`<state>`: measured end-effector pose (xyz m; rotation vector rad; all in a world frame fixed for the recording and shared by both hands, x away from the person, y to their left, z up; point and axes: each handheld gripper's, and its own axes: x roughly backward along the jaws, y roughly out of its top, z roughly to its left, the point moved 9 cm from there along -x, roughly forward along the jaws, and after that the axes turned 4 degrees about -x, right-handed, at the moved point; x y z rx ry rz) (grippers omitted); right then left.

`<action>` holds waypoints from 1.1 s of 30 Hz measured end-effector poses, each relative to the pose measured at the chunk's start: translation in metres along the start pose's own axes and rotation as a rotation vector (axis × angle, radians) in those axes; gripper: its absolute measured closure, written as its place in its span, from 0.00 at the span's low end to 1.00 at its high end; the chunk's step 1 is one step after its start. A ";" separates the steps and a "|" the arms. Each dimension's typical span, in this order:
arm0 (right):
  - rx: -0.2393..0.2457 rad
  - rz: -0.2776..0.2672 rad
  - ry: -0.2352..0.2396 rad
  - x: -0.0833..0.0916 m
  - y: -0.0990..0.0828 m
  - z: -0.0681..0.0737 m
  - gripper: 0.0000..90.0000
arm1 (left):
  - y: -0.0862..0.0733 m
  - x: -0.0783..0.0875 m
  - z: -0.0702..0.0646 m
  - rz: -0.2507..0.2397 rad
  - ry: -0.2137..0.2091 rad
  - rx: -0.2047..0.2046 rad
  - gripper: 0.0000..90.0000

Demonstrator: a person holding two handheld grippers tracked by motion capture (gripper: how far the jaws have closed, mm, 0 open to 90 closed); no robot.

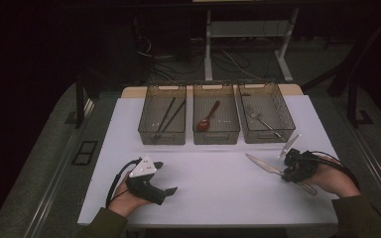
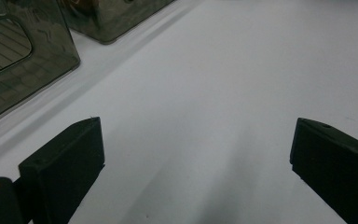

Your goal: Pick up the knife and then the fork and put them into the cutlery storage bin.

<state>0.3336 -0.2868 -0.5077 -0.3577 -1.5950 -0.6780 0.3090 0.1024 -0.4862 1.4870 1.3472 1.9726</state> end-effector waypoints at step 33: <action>-0.081 -0.120 0.074 0.018 0.012 -0.008 0.88 | 0.000 0.000 0.000 0.004 0.000 -0.003 0.03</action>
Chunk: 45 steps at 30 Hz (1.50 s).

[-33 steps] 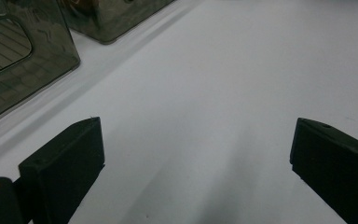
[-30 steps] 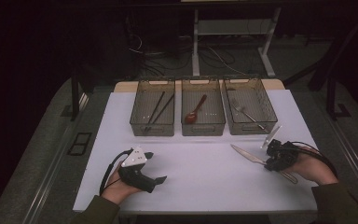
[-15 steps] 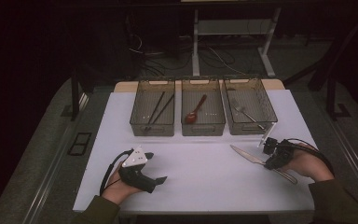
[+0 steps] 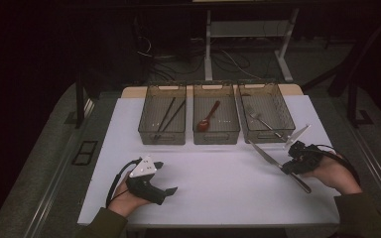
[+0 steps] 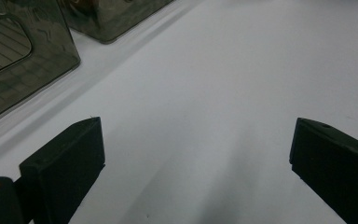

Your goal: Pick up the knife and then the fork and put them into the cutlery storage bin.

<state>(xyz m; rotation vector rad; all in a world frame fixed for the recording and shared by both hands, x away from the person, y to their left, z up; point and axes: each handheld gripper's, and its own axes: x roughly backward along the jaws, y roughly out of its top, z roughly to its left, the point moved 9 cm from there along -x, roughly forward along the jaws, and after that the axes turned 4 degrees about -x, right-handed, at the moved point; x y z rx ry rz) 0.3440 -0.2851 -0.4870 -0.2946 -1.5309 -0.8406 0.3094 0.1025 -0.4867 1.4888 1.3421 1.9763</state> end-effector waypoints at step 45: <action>-0.194 -0.580 -0.020 0.057 0.031 -0.033 0.88 | 0.003 0.003 0.003 -0.062 -0.026 0.068 0.02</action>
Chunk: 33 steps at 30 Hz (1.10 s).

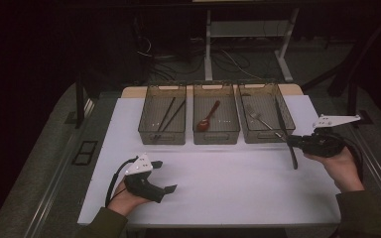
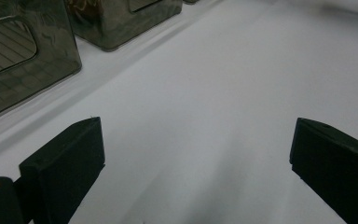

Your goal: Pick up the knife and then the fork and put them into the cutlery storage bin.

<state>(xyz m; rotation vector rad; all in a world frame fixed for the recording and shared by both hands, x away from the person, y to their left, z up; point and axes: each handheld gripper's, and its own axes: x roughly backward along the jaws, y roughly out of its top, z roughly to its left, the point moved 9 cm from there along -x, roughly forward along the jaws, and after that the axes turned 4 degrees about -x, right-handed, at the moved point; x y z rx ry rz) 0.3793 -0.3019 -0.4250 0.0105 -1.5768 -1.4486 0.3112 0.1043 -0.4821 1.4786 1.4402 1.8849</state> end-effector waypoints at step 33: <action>-0.019 -0.174 -0.111 -0.002 0.081 -0.032 0.88 | 0.000 -0.001 -0.001 0.001 -0.005 -0.001 0.02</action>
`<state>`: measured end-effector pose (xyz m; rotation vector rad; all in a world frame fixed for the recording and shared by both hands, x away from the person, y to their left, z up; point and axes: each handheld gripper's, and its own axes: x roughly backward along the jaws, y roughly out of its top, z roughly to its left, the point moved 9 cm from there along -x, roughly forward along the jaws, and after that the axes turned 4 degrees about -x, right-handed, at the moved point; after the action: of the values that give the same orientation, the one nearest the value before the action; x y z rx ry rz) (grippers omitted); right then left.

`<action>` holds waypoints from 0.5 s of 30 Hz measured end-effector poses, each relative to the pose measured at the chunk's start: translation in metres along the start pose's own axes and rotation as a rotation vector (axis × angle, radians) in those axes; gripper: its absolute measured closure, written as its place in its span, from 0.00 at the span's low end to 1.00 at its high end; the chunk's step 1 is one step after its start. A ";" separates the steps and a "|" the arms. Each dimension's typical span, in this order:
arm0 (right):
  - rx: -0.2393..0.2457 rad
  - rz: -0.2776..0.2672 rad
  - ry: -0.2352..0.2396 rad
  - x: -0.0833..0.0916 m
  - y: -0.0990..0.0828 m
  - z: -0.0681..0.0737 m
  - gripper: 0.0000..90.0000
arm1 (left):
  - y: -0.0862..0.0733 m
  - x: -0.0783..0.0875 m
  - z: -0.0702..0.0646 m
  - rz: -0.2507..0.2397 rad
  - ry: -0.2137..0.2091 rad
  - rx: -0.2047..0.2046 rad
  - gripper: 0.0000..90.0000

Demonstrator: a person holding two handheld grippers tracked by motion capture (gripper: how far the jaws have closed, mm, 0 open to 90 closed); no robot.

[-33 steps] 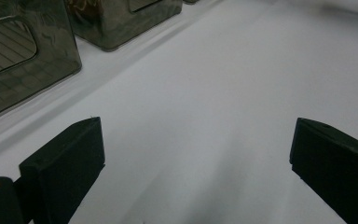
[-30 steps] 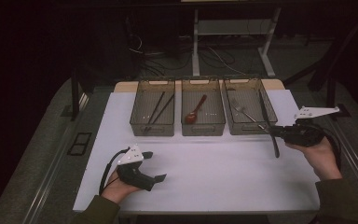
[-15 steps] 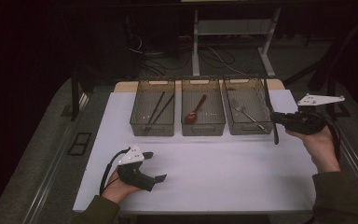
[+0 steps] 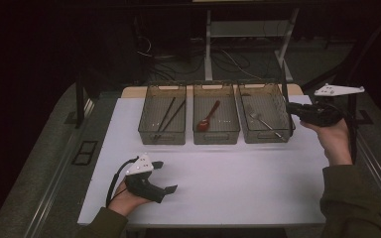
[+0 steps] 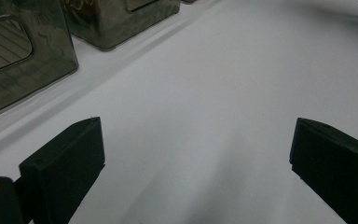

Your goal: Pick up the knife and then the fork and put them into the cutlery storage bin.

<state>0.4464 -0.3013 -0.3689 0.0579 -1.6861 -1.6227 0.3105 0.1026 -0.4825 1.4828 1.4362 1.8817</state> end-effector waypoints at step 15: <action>0.024 0.073 -0.054 -0.045 0.020 -0.018 0.87 | 0.000 0.001 0.000 0.002 0.000 -0.004 0.02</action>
<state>0.4968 -0.2888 -0.3762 -0.0352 -1.7284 -1.5628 0.3103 0.1031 -0.4821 1.4837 1.4306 1.8843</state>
